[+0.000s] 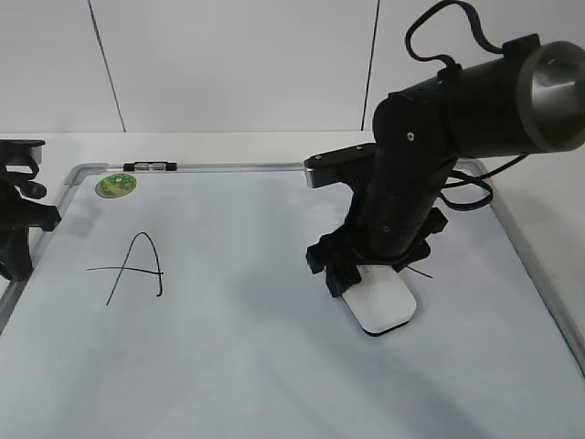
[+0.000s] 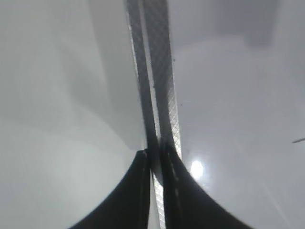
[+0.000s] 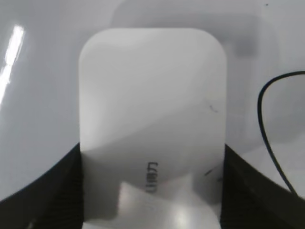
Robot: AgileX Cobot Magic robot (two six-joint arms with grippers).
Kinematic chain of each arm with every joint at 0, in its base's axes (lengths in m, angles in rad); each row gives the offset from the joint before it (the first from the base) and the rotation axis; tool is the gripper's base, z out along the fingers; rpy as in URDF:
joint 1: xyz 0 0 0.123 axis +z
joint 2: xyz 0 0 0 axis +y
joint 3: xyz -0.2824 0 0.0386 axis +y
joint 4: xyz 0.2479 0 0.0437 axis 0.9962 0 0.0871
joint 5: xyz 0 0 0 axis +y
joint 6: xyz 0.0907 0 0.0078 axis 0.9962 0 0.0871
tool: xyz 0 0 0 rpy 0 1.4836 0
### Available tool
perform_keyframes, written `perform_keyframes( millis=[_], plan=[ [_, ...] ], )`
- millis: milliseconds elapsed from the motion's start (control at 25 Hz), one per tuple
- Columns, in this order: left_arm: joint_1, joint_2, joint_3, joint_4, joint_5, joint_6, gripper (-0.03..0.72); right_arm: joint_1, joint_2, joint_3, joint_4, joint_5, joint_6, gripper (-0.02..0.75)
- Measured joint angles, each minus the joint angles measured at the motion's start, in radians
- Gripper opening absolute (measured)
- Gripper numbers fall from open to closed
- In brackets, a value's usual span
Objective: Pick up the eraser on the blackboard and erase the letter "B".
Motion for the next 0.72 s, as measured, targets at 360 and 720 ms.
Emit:
perform_keyframes(
  millis=[360,720],
  plan=[
    [0.000,0.000,0.000,0.000,0.000,0.000,0.021,0.000,-0.007,-0.014,0.003,0.033,0.015,0.519],
    [0.000,0.000,0.000,0.000,0.000,0.000,0.021,-0.002,-0.161,-0.029,0.048,0.058,0.015,0.519]
  ],
)
